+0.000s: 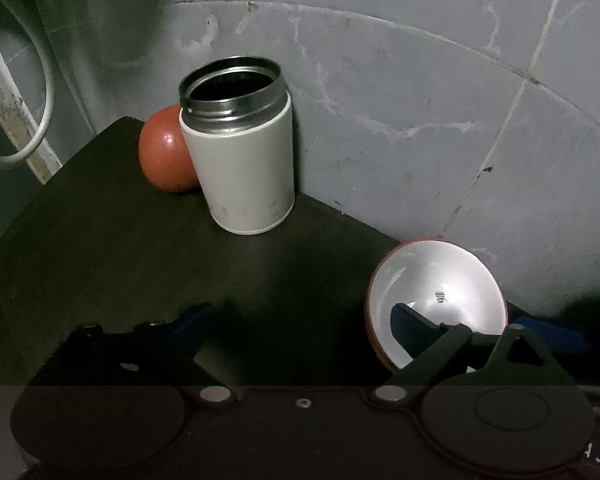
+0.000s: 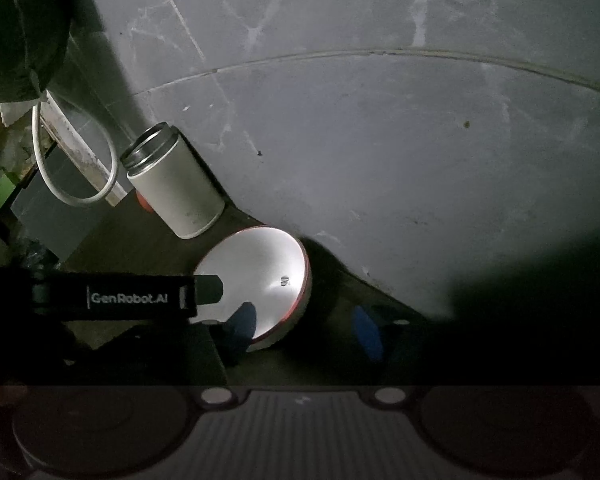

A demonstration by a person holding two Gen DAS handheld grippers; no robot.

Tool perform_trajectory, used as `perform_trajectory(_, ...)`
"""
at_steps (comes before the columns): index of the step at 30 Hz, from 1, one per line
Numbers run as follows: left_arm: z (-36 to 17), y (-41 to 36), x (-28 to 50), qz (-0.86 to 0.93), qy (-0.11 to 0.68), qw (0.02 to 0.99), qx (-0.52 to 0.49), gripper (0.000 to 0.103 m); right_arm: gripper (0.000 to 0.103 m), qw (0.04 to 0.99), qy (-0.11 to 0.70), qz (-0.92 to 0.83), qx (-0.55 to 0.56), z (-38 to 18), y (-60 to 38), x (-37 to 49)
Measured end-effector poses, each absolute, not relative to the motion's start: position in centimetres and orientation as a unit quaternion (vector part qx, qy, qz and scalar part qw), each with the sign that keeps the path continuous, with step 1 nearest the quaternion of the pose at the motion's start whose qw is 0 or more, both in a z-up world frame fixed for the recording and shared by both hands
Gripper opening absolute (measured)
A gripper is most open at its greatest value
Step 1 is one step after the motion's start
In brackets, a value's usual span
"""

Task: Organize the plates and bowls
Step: 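Close both grippers on the rim of the second white bowl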

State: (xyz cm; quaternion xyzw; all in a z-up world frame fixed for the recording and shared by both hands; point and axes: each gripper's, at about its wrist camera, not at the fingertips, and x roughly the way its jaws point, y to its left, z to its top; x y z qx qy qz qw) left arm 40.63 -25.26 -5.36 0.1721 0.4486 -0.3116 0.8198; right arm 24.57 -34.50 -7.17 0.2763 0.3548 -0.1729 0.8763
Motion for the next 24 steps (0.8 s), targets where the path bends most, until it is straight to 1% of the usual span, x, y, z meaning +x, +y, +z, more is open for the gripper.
perform_trajectory(2, -5.3, -25.2, 40.8, -0.311, 0.449, 0.82, 0.171, 0.092, 0.052, 0.877, 0.355, -0.171, 0.276, -7.2, -34.5, 24.7)
perform_trajectory(3, -5.3, -25.2, 40.7, -0.312, 0.45, 0.82, 0.17, 0.088, 0.05, 0.877, 0.355, -0.171, 0.277, -7.1, -34.5, 24.8)
perform_trajectory(7, -5.4, -25.2, 40.9, -0.318, 0.455, 0.816, 0.162, 0.078, 0.042, 0.876, 0.354, -0.169, 0.279, -7.1, -34.6, 24.9)
perform_trajectory(9, -5.5, -25.2, 40.9, -0.325, 0.458, 0.813, 0.156, 0.068, 0.042, 0.877, 0.355, -0.168, 0.278, -7.2, -34.5, 25.1)
perform_trajectory(10, -5.6, -25.2, 40.9, -0.329, 0.459, 0.811, 0.152, 0.064, 0.042, 0.877, 0.355, -0.167, 0.278, -7.2, -34.5, 25.1)
perform_trajectory(12, -5.7, -25.1, 40.8, -0.336, 0.463, 0.808, 0.145, 0.052, 0.042, 0.876, 0.357, -0.167, 0.278, -7.2, -34.5, 25.2)
perform_trajectory(13, -5.7, -25.1, 40.7, -0.34, 0.464, 0.806, 0.14, 0.05, 0.043, 0.876, 0.358, -0.167, 0.277, -7.2, -34.5, 25.2)
perform_trajectory(15, -5.7, -25.1, 40.6, -0.346, 0.467, 0.803, 0.132, 0.041, 0.043, 0.876, 0.359, -0.167, 0.277, -7.2, -34.5, 25.2)
perform_trajectory(16, -5.7, -25.1, 40.6, -0.349, 0.468, 0.801, 0.129, 0.039, 0.043, 0.876, 0.359, -0.166, 0.277, -7.2, -34.5, 25.2)
perform_trajectory(21, -5.8, -25.3, 40.2, -0.361, 0.472, 0.796, 0.116, 0.019, 0.034, 0.876, 0.357, -0.162, 0.281, -7.2, -34.5, 25.3)
perform_trajectory(24, -5.7, -25.4, 39.8, -0.365, 0.474, 0.793, 0.114, 0.011, 0.031, 0.876, 0.357, -0.159, 0.283, -7.2, -34.6, 25.3)
